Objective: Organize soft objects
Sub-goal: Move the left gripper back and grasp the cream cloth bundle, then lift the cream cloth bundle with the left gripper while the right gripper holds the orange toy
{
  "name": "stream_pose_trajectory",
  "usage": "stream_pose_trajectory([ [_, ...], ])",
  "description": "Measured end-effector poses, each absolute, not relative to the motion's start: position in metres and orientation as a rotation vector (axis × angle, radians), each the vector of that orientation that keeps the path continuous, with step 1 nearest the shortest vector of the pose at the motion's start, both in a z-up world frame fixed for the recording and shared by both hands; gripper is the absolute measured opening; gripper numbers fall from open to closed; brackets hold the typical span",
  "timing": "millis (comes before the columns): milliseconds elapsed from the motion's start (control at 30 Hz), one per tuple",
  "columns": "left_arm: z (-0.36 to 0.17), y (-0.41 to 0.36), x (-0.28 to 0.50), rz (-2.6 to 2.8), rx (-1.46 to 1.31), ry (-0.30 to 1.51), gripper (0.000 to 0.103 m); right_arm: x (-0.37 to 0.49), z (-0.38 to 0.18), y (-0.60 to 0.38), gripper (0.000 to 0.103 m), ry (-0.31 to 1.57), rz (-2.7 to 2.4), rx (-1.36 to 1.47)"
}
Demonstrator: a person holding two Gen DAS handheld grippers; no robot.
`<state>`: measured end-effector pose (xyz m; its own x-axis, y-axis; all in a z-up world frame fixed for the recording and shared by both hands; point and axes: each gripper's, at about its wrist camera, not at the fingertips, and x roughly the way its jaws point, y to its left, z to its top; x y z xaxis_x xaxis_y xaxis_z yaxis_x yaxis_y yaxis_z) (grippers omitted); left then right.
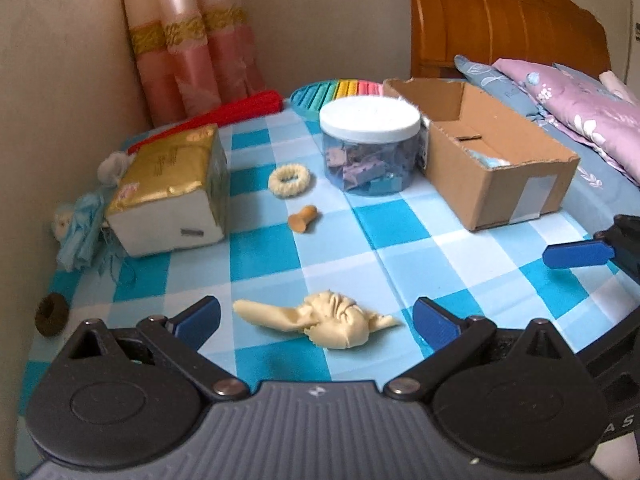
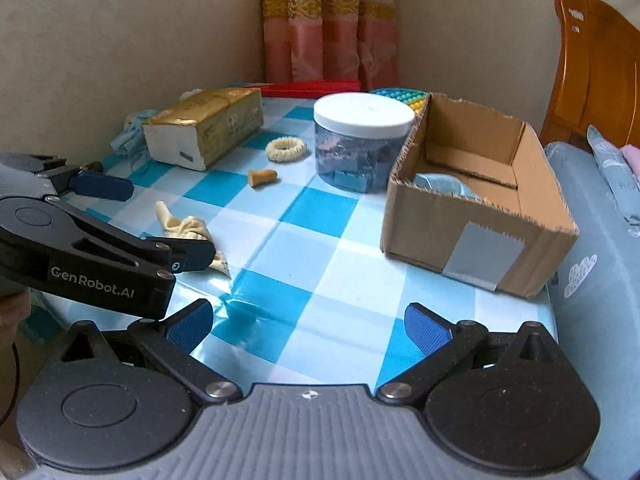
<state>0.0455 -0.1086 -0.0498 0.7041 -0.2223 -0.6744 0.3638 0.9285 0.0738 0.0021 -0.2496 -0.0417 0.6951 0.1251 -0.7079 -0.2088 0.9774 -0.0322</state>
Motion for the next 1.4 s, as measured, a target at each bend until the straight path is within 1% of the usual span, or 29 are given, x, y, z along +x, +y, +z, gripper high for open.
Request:
stream_pose_trajectory([
  [133,-0.061,-0.108,0.052,-0.301,0.173,0.777,0.098,0.004,-0.049,-0.254,0.103,0.797,0.188,-0.107],
  [167,-0.063,-0.107,0.054,-0.295,0.168,0.790,0.095,0.005,-0.051,-0.255,0.103,0.802,0.189,-0.107],
  [200,-0.066,-0.107,0.055,-0.290,0.164,0.801,0.090,0.005,-0.052,-0.255,0.103,0.805,0.188,-0.108],
  [267,-0.069,-0.107,0.057,-0.287,0.150,0.821,0.084,0.006,-0.053,-0.256,0.103,0.806,0.190,-0.109],
  [367,-0.070,-0.109,0.059,-0.302,0.123,0.829,0.080,0.009,-0.055,-0.255,0.103,0.808,0.199,-0.106],
  [433,-0.069,-0.111,0.061,-0.310,0.123,0.825,0.076,0.010,-0.057,-0.255,0.103,0.813,0.205,-0.109],
  [533,-0.068,-0.114,0.063,-0.313,0.119,0.815,0.063,0.010,-0.059,-0.252,0.103,0.813,0.207,-0.125],
  [600,-0.067,-0.114,0.063,-0.313,0.117,0.805,0.051,0.010,-0.060,-0.250,0.103,0.811,0.211,-0.140],
  [633,-0.067,-0.114,0.063,-0.316,0.118,0.803,0.047,0.010,-0.060,-0.249,0.103,0.810,0.212,-0.148],
  [767,-0.065,-0.113,0.063,-0.320,0.120,0.804,0.039,0.011,-0.061,-0.245,0.103,0.806,0.218,-0.162],
  [1400,-0.053,-0.076,0.066,-0.292,0.078,0.803,0.038,0.021,-0.062,-0.238,0.103,0.830,0.173,-0.152],
])
